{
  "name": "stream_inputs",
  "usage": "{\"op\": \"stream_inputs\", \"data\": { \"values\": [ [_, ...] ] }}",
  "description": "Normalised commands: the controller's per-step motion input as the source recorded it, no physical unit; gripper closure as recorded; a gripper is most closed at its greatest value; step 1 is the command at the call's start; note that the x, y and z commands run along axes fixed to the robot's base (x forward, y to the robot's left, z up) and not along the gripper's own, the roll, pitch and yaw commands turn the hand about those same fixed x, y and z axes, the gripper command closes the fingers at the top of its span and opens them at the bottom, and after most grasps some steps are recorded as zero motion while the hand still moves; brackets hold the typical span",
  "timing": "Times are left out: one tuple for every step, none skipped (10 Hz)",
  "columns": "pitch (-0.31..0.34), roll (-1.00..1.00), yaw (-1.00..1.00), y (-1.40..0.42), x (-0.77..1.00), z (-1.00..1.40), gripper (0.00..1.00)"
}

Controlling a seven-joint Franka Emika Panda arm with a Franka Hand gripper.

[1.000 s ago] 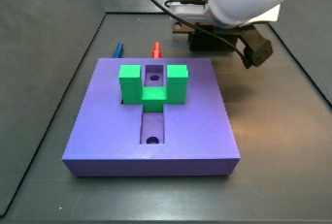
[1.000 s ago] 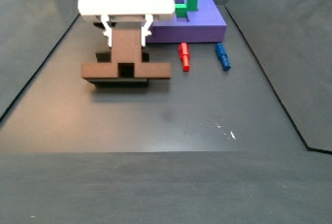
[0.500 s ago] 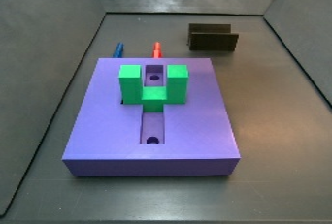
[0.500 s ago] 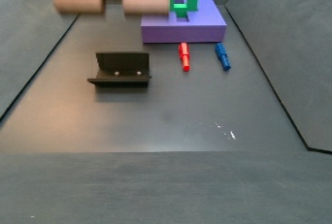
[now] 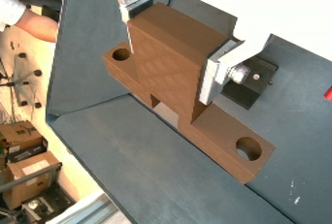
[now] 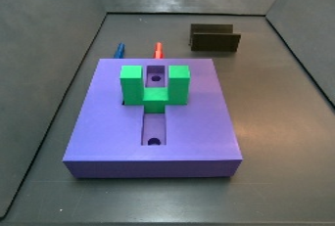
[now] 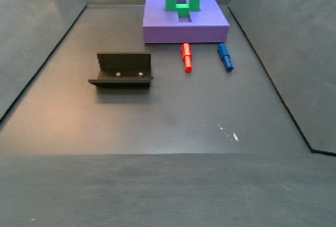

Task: Pick up the brown object. Move up. Place the brown object on the fixture. Regrasp the brown object. Move to above the board. Insert the brown object.
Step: Move to above the board.

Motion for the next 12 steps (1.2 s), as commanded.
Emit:
{"op": "stream_inputs", "data": {
  "values": [
    [0.087,-1.0,0.01,-1.4,-0.85,0.29,1.0],
    [0.074,-1.0,0.02,-1.4,-0.9,0.3,1.0],
    [0.075,-1.0,0.02,-1.4,-0.9,0.27,1.0],
    [0.072,-1.0,0.03,-1.4,-0.89,0.27,1.0],
    [0.067,-1.0,0.03,-1.4,-0.91,0.28,1.0],
    [0.06,-1.0,0.04,-0.7,-0.48,0.13,1.0],
    [0.052,-1.0,0.05,-0.32,-0.25,0.05,1.0],
    [0.05,-1.0,0.04,-0.13,-0.13,0.01,1.0],
    [0.03,-1.0,0.04,-0.07,-0.1,0.04,1.0],
    [0.012,-1.0,0.04,-0.02,-0.08,0.01,1.0],
    [-0.004,-0.95,0.04,0.02,-0.06,0.0,1.0],
    [-0.012,-0.79,0.03,0.02,-0.05,0.01,1.0]
  ]
}}
